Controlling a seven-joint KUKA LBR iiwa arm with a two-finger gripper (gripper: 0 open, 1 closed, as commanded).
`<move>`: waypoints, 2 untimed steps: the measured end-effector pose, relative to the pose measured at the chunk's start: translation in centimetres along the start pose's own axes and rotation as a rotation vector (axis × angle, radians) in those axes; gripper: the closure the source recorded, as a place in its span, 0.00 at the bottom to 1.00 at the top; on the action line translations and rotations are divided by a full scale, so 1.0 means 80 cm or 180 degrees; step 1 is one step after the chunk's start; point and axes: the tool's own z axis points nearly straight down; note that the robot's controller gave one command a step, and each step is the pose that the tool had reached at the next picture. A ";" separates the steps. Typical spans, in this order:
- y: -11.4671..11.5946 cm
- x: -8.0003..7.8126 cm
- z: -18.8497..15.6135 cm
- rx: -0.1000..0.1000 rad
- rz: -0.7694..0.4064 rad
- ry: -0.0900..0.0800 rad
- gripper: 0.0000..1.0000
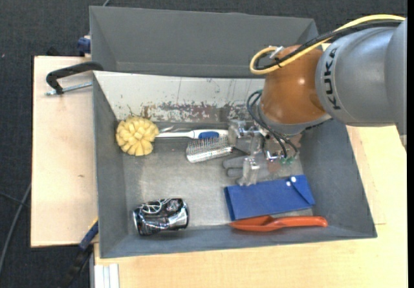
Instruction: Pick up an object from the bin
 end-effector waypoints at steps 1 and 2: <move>-0.014 -0.007 0.005 -0.0001 0.0468 0.0004 0.00; 0.000 -0.002 -0.002 0.0000 0.0002 -0.0007 1.00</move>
Offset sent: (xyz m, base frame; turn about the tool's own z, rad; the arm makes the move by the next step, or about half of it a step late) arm 0.0000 0.0000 0.0000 0.0000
